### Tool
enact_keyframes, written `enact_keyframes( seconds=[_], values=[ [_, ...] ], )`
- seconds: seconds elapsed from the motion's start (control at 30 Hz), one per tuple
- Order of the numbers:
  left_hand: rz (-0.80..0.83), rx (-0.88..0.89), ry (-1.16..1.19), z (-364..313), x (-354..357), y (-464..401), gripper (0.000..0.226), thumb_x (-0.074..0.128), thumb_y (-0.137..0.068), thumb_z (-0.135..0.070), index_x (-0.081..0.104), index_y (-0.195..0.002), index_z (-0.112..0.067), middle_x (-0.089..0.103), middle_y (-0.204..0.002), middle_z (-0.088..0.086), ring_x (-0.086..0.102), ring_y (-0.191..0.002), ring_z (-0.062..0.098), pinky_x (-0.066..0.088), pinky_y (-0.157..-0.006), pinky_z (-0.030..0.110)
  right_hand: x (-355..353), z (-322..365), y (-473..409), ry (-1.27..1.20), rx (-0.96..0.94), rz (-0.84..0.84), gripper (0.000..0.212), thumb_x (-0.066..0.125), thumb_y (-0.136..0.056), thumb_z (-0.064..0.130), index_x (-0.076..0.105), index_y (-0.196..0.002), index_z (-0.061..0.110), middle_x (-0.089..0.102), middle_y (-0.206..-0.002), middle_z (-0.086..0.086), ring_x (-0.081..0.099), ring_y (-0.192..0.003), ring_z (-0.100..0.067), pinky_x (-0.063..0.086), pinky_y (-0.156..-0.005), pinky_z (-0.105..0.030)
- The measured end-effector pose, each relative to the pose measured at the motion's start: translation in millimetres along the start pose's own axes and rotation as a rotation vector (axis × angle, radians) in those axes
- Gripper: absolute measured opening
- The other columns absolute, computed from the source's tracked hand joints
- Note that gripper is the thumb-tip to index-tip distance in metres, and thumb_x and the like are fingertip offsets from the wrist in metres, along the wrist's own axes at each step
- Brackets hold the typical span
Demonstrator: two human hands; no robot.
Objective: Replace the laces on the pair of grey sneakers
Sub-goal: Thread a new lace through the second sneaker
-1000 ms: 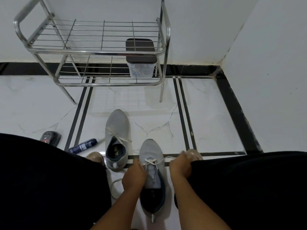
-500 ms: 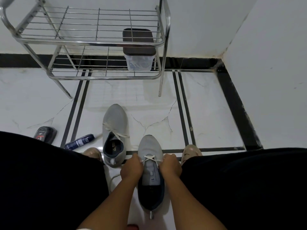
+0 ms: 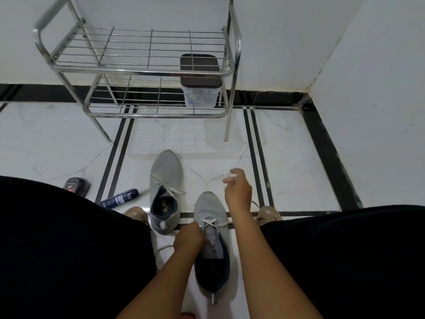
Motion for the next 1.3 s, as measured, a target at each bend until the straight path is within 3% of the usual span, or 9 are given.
enact_keyframes(
  seconds=[0.17, 0.4, 0.57, 0.67, 0.77, 0.87, 1.0, 1.2, 1.3],
  values=[
    [0.043, -0.084, 0.326, 21, -1, -4, 0.009, 0.067, -0.08, -0.014, 0.074, -0.085, -0.013, 0.072, -0.096, 0.01, 0.067, -0.094, 0.028, 0.053, -0.08, 0.032, 50, -59, 35, 0.366, 0.136, 0.326, 0.017, 0.053, -0.089, 0.017, 0.064, -0.081, 0.027, 0.061, -0.107, -0.001, 0.056, -0.103, -0.025, 0.049, -0.083, -0.033],
    [0.059, -0.113, 0.568, 26, 5, -5, 0.012, 0.072, -0.083, -0.012, 0.07, -0.072, -0.015, 0.073, -0.096, 0.015, 0.067, -0.097, 0.031, 0.054, -0.089, 0.04, 49, -80, 60, 0.525, 0.195, 0.338, 0.037, 0.061, -0.087, 0.022, 0.045, -0.055, 0.034, 0.047, -0.114, -0.002, 0.049, -0.11, -0.028, 0.042, -0.095, -0.031],
    [0.059, -0.101, 0.563, 24, 4, -3, 0.008, 0.07, -0.084, -0.012, 0.075, -0.089, -0.008, 0.072, -0.096, 0.016, 0.067, -0.094, 0.03, 0.053, -0.085, 0.037, 61, -79, 56, 0.476, 0.195, 0.365, 0.015, 0.063, -0.085, 0.022, 0.073, -0.077, 0.031, 0.047, -0.102, 0.004, 0.047, -0.112, -0.024, 0.045, -0.096, -0.036],
    [0.066, -0.086, 0.548, 23, 4, -2, 0.009, 0.069, -0.085, -0.013, 0.075, -0.09, -0.009, 0.072, -0.097, 0.015, 0.067, -0.092, 0.028, 0.052, -0.084, 0.035, 64, -83, 54, 0.498, 0.193, 0.363, 0.014, 0.063, -0.085, 0.023, 0.075, -0.084, 0.03, 0.047, -0.106, 0.002, 0.049, -0.111, -0.024, 0.043, -0.098, -0.037],
    [0.053, -0.06, 0.512, 22, 2, -1, 0.01, 0.065, -0.087, -0.014, 0.074, -0.089, -0.01, 0.071, -0.099, 0.016, 0.066, -0.097, 0.031, 0.052, -0.083, 0.036, 65, -86, 53, 0.486, 0.198, 0.367, 0.012, 0.065, -0.086, 0.026, 0.076, -0.089, 0.031, 0.04, -0.088, 0.007, 0.05, -0.111, -0.025, 0.041, -0.1, -0.035],
    [0.066, -0.073, 0.474, 27, 10, -13, 0.019, 0.05, -0.089, -0.01, 0.066, -0.082, -0.017, 0.067, -0.104, 0.023, 0.063, -0.097, 0.04, 0.05, -0.077, 0.041, 66, -87, 56, 0.43, 0.217, 0.377, 0.01, 0.068, -0.084, 0.03, 0.076, -0.085, 0.036, 0.06, -0.089, 0.011, 0.049, -0.114, -0.019, 0.04, -0.101, -0.033],
    [-0.006, -0.012, 0.392, 24, 7, -9, 0.023, 0.053, -0.087, -0.013, 0.056, -0.069, -0.027, 0.066, -0.083, 0.005, 0.061, -0.075, 0.025, 0.05, -0.072, 0.033, 66, -88, 59, 0.417, 0.203, 0.328, 0.019, 0.063, -0.084, 0.028, 0.07, -0.098, 0.038, 0.066, -0.108, 0.004, 0.054, -0.11, -0.018, 0.042, -0.097, -0.03],
    [-0.068, 0.108, 0.114, 4, -1, -1, 0.007, 0.043, -0.095, -0.023, 0.049, -0.091, -0.022, 0.065, -0.101, 0.008, 0.059, -0.093, 0.026, 0.039, -0.069, 0.031, 54, -83, 60, 0.581, 0.015, 0.285, 0.033, 0.054, -0.089, 0.028, 0.045, -0.121, 0.025, 0.052, -0.121, -0.005, 0.048, -0.116, -0.026, 0.037, -0.095, -0.034],
    [-0.113, 0.087, 0.117, 4, -3, 1, 0.011, 0.04, -0.096, -0.022, 0.047, -0.099, -0.014, 0.062, -0.105, 0.012, 0.058, -0.097, 0.03, 0.039, -0.071, 0.031, 45, -97, 68, 0.696, 0.086, 0.233, 0.044, 0.061, -0.088, 0.032, 0.04, -0.125, 0.021, 0.044, -0.127, -0.005, 0.047, -0.118, -0.025, 0.043, -0.091, -0.035]
  ],
)
Point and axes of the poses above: each hand's wrist, its own y-axis away from the middle knuckle, its own x-axis out of the palm, z = x × y, the point moved 5 cm from there along -y, towards the middle knuckle
